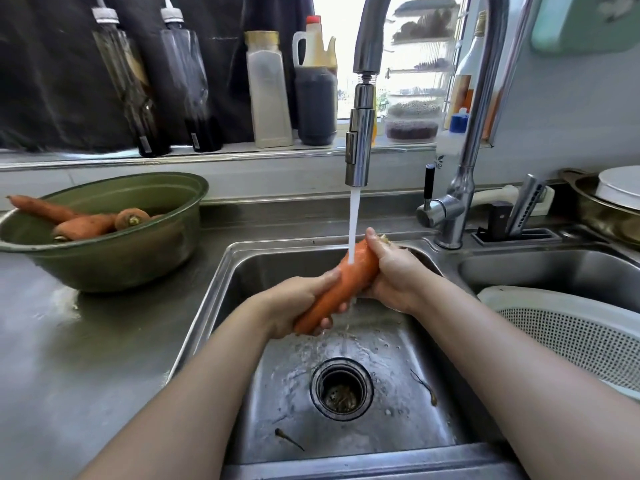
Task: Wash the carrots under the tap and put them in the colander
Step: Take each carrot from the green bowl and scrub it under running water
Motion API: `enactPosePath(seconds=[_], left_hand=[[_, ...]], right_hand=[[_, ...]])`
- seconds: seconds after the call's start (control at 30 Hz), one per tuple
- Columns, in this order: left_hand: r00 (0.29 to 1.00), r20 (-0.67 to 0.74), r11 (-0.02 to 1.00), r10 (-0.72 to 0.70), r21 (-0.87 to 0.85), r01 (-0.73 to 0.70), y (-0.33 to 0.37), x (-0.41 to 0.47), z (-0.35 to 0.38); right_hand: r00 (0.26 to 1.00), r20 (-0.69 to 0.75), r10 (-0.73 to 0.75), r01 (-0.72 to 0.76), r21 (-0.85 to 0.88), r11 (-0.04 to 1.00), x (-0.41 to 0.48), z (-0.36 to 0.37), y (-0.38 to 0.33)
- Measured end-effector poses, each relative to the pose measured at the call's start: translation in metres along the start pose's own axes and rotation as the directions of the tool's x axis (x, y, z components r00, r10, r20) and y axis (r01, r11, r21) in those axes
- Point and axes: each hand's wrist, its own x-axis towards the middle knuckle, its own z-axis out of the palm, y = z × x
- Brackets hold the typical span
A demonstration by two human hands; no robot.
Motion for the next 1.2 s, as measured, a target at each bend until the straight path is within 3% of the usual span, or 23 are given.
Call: enactPosePath(seconds=[0.1, 0.2, 0.27, 0.4, 0.53, 0.63, 0.77, 0.97, 1.2], left_hand=[[0.975, -0.223, 0.986, -0.009, 0.159, 0.046, 0.003, 0.003, 0.009], [0.956, -0.29, 0.959, 0.053, 0.282, 0.032, 0.004, -0.001, 0.006], [0.938, -0.313, 0.951, 0.152, 0.305, -0.053, 0.006, -0.003, 0.005], [0.945, -0.186, 0.935, 0.27, 0.287, -0.21, 0.004, -0.003, 0.012], [0.962, -0.166, 0.976, 0.215, 0.002, -0.218, 0.004, -0.009, 0.005], [0.976, -0.072, 0.967, 0.204, -0.142, -0.213, 0.009, -0.015, 0.002], [0.982, -0.116, 0.984, 0.151, -0.075, -0.16, 0.01, -0.016, 0.004], [0.962, -0.159, 0.97, 0.223, 0.138, -0.202, 0.013, -0.011, 0.017], [0.987, 0.05, 0.983, 0.154, -0.113, -0.147, 0.003, -0.007, 0.013]], right_hand=[[0.998, -0.067, -0.008, 0.006, -0.022, 1.0, -0.001, 0.007, 0.003], [0.999, -0.044, 0.0, 0.002, 0.038, 0.999, 0.0, 0.012, 0.005], [1.0, -0.008, 0.011, -0.011, 0.072, 0.997, -0.001, 0.013, 0.007], [0.997, 0.066, -0.035, 0.032, 0.046, 0.998, -0.005, 0.026, 0.014], [0.986, 0.154, -0.062, 0.066, -0.023, 0.998, -0.01, 0.016, 0.007], [0.976, 0.216, -0.024, 0.044, -0.086, 0.995, -0.015, 0.005, 0.001], [0.974, 0.226, -0.03, 0.067, -0.159, 0.985, -0.016, 0.003, 0.004], [0.993, 0.084, -0.085, 0.105, -0.265, 0.959, -0.014, 0.014, 0.01], [0.995, 0.034, -0.099, 0.103, -0.165, 0.981, -0.016, 0.012, 0.008]])
